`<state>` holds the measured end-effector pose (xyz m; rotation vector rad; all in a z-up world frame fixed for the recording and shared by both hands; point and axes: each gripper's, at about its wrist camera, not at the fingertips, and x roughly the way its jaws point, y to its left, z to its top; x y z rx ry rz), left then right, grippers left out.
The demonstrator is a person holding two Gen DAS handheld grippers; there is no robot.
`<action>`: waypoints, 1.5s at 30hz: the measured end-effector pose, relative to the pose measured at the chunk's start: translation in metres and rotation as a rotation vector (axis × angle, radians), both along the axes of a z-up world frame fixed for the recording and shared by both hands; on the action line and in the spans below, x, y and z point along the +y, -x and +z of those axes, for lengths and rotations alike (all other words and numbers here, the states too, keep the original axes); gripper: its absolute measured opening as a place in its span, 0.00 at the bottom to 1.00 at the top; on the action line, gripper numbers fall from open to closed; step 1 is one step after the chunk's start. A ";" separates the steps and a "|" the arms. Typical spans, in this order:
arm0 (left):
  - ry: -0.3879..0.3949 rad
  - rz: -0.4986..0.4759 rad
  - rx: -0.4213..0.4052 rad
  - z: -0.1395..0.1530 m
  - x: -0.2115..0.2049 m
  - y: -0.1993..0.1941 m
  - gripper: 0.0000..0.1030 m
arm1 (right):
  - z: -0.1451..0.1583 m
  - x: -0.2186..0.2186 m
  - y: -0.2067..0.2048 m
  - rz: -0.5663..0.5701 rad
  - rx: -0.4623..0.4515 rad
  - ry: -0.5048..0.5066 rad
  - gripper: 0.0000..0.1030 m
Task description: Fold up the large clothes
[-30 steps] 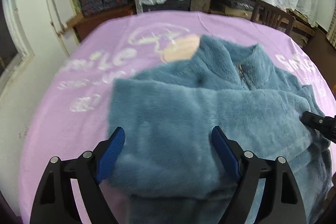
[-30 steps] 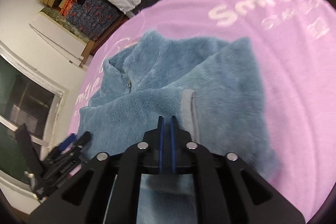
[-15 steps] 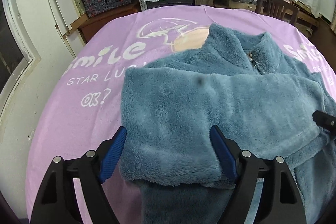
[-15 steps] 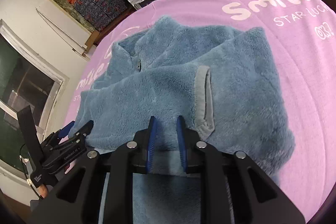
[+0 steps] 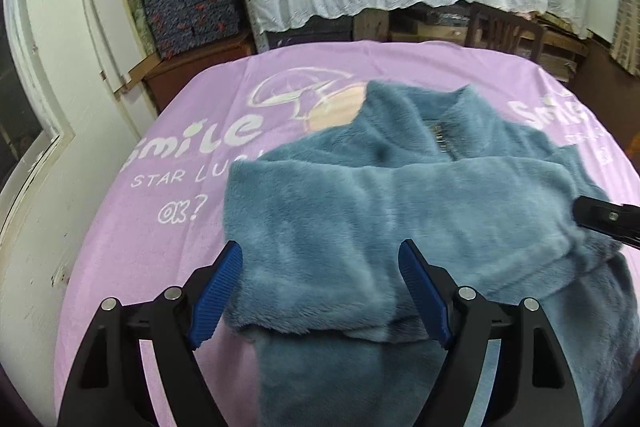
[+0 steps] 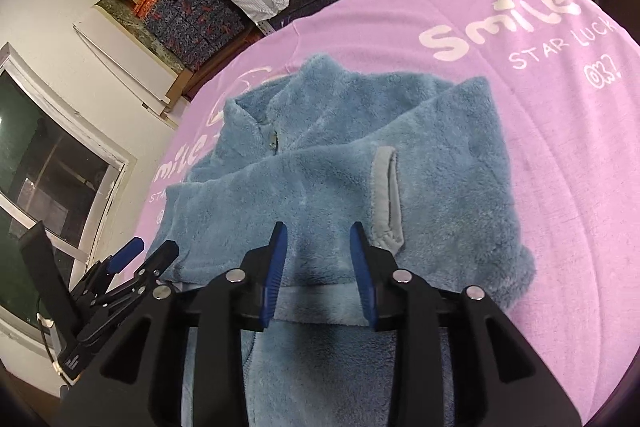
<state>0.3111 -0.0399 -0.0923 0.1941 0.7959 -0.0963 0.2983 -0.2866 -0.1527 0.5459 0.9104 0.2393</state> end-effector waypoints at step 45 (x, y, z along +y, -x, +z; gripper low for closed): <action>0.304 -0.029 0.258 -0.029 0.076 0.020 0.74 | -0.029 -0.090 0.066 0.015 0.052 -0.197 0.55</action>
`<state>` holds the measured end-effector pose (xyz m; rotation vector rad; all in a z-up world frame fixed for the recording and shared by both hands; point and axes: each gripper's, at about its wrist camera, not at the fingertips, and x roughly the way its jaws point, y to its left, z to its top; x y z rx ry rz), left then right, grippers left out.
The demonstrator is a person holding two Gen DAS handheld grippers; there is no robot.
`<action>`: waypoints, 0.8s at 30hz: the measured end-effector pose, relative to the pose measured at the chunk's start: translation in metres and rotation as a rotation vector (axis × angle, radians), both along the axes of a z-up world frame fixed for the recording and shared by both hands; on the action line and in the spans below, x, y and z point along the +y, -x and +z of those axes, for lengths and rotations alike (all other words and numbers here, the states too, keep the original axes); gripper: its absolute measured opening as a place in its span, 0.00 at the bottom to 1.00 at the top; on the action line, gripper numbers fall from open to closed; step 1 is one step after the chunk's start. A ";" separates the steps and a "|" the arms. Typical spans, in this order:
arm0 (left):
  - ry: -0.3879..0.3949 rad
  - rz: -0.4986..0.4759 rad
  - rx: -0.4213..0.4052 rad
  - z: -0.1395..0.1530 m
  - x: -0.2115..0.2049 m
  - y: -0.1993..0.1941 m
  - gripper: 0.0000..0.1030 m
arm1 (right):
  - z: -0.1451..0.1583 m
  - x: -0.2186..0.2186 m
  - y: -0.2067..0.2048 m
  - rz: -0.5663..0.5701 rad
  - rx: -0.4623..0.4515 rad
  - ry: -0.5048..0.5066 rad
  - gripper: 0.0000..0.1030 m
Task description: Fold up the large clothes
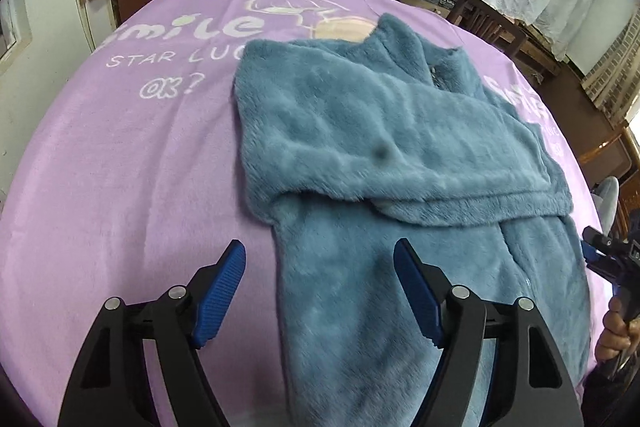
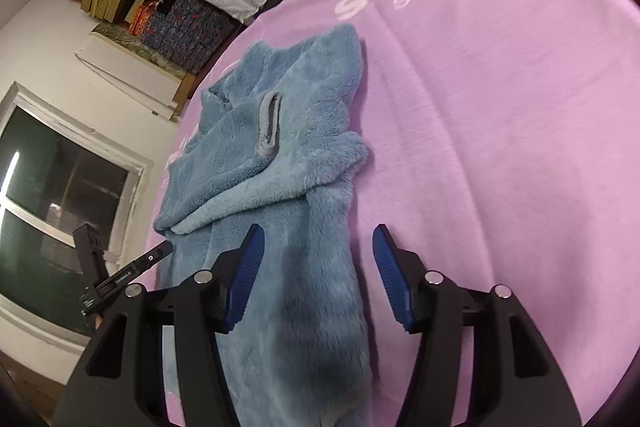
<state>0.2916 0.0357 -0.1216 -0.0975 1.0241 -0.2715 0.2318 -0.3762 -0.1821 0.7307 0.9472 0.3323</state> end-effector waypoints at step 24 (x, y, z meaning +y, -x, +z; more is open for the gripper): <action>0.060 -0.151 -0.001 -0.006 -0.022 0.055 0.75 | -0.004 0.019 0.054 0.101 0.002 -0.058 0.55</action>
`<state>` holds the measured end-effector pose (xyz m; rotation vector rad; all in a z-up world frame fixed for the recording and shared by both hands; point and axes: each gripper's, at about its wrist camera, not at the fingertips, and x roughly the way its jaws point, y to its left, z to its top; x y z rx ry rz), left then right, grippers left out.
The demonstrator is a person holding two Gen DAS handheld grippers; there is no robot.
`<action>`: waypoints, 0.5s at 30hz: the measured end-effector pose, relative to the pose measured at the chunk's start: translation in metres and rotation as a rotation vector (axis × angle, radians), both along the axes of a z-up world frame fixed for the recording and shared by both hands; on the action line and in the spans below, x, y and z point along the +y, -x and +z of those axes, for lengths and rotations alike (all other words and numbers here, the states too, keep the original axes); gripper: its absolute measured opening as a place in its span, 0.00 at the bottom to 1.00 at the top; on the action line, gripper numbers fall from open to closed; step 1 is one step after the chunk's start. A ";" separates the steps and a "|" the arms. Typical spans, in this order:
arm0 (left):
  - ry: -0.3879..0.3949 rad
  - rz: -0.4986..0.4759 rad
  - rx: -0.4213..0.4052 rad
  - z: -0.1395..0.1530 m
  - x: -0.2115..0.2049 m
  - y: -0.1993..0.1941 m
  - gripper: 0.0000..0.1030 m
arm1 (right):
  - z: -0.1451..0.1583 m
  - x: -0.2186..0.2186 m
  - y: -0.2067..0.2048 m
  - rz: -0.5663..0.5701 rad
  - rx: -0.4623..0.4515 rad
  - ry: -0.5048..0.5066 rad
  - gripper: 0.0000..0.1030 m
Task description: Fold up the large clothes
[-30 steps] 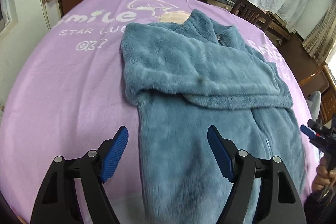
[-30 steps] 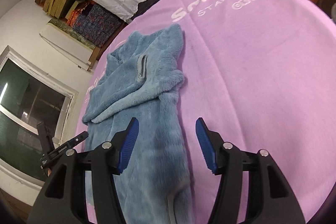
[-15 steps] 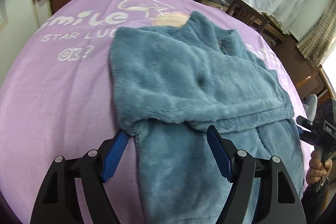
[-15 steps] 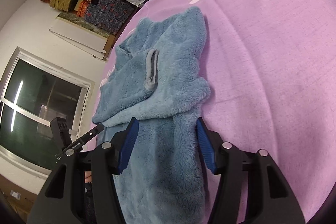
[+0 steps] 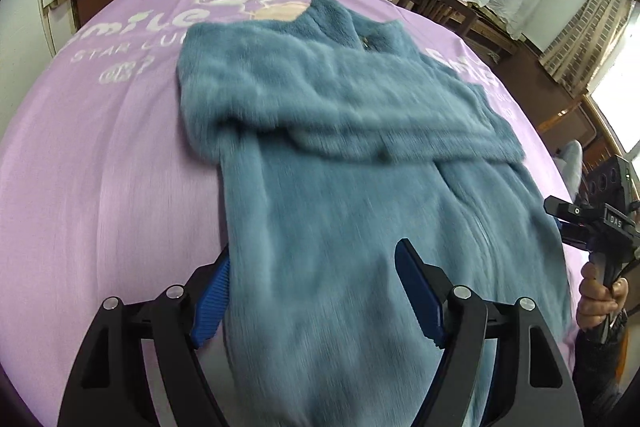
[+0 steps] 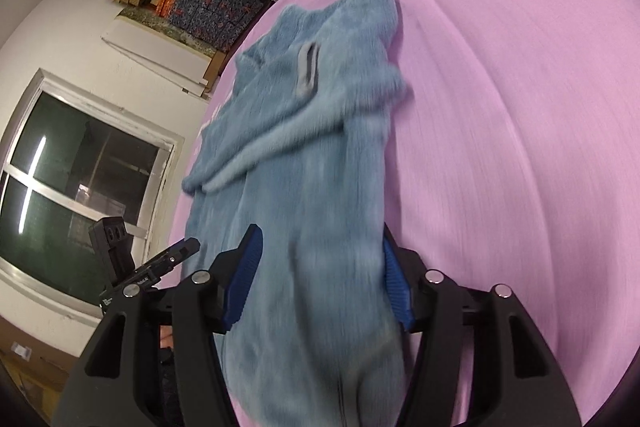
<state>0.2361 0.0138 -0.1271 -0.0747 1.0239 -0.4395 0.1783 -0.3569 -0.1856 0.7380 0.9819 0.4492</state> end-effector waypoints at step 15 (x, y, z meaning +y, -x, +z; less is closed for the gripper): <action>0.030 -0.077 -0.011 -0.006 0.004 0.101 0.57 | 0.004 0.017 0.100 0.016 -0.037 0.142 0.38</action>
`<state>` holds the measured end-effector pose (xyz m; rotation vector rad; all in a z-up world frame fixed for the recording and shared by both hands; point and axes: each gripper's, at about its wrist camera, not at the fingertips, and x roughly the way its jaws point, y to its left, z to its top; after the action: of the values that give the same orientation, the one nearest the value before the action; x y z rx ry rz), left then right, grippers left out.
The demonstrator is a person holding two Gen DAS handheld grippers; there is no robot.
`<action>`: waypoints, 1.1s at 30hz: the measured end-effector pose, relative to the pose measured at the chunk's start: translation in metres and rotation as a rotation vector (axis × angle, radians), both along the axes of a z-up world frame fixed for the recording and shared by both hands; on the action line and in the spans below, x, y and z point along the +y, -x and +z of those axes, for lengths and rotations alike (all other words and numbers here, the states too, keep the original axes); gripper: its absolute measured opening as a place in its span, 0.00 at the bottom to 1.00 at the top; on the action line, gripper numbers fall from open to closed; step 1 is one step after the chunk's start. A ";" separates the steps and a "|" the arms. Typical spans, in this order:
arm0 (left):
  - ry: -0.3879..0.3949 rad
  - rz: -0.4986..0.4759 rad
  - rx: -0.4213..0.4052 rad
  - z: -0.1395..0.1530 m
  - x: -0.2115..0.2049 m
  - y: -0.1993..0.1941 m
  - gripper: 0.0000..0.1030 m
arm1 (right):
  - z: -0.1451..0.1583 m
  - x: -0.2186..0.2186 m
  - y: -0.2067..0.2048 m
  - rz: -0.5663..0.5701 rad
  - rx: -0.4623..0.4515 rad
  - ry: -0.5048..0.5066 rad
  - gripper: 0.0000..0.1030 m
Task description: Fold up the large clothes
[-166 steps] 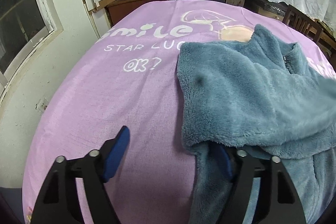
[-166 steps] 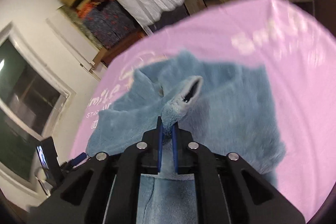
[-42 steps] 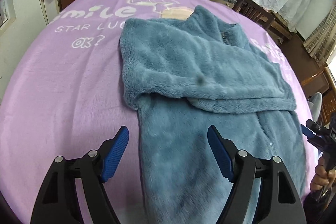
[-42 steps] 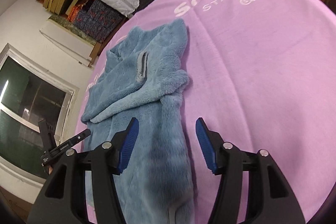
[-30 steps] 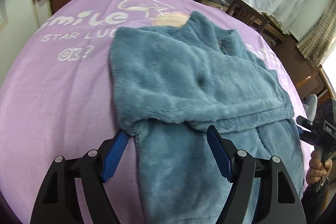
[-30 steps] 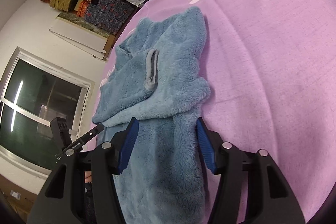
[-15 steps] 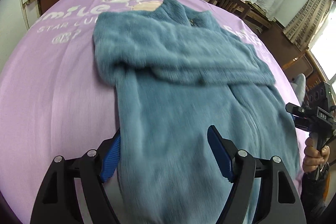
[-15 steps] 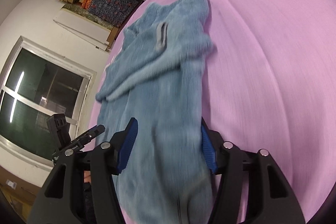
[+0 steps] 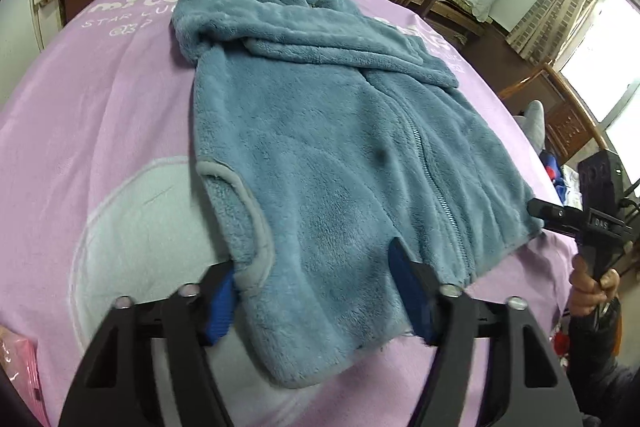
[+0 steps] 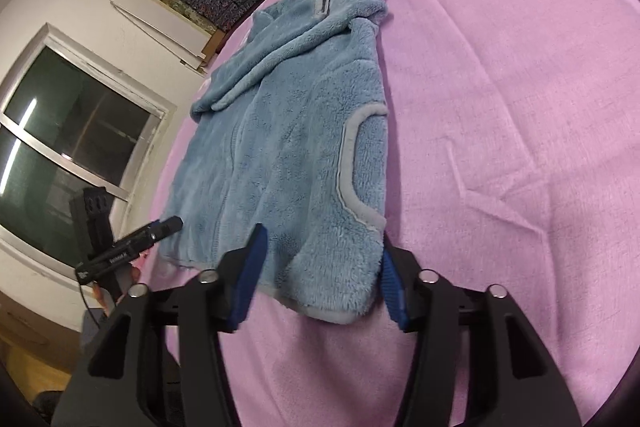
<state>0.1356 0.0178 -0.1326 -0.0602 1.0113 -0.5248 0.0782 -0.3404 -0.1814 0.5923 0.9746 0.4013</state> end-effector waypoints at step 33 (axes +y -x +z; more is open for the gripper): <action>0.071 0.166 -0.149 0.109 0.009 -0.118 0.13 | 0.098 -0.025 -0.152 -0.105 -0.164 -0.189 0.13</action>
<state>0.2535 0.0272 -0.0238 -0.1643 0.8344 -0.4070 0.2306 -0.3658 -0.0829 0.7661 0.7506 0.4443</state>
